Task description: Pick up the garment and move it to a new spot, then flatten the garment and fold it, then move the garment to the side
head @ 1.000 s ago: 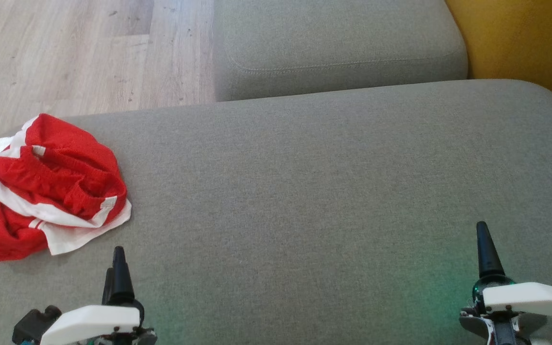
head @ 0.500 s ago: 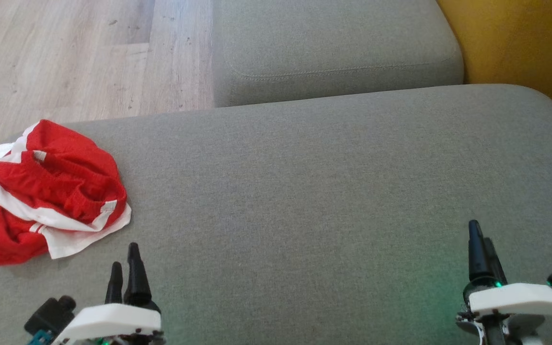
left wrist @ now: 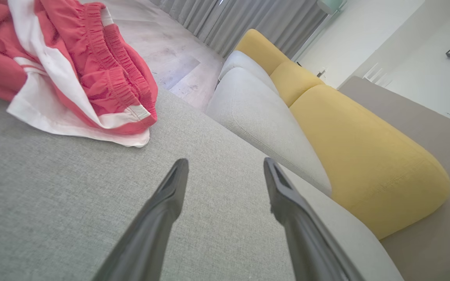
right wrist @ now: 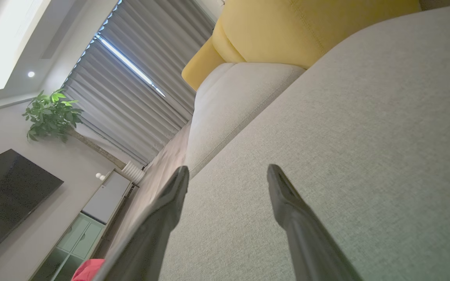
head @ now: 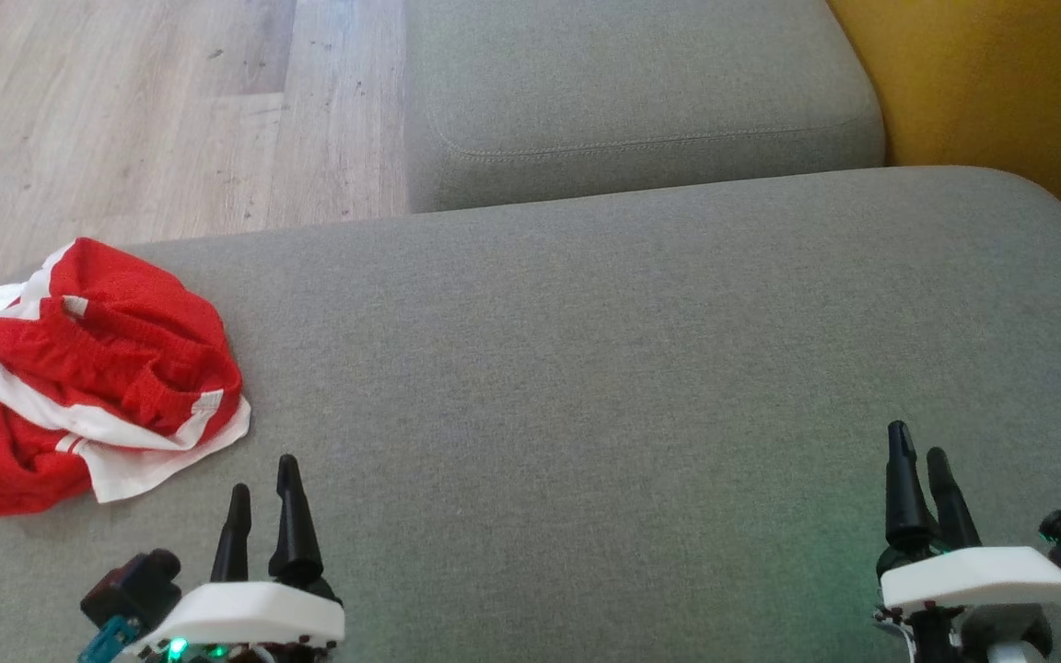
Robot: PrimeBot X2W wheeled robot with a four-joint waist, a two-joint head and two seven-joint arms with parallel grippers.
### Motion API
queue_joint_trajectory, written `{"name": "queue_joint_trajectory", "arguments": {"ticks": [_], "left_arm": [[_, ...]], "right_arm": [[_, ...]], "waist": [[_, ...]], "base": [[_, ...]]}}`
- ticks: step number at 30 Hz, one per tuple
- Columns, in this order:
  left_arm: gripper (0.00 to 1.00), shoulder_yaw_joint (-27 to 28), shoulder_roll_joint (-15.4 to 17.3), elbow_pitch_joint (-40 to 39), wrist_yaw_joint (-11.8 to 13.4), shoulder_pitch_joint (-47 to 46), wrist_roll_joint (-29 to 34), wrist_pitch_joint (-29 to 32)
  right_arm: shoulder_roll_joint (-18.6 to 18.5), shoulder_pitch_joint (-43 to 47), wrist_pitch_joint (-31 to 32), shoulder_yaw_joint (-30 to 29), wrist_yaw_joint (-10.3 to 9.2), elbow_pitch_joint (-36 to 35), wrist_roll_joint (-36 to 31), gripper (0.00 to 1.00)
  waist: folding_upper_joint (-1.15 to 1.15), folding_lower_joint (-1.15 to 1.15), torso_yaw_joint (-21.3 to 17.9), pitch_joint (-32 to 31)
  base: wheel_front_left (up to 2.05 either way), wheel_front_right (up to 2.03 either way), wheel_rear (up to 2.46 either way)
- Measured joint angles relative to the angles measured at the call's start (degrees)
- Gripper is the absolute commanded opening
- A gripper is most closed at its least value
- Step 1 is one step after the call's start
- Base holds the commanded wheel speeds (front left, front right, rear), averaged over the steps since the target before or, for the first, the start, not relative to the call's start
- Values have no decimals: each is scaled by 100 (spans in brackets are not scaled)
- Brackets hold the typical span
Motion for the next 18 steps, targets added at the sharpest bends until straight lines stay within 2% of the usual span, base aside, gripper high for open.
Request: {"name": "queue_joint_trajectory", "arguments": {"ticks": [18], "left_arm": [[100, -181, 21, -81, 263, 54, 1168, -309]], "right_arm": [[-16, 93, -296, 77, 5, -102, -1098, 100]], "waist": [[0, 0, -23, -91]], "base": [[0, 0, 0]]}}
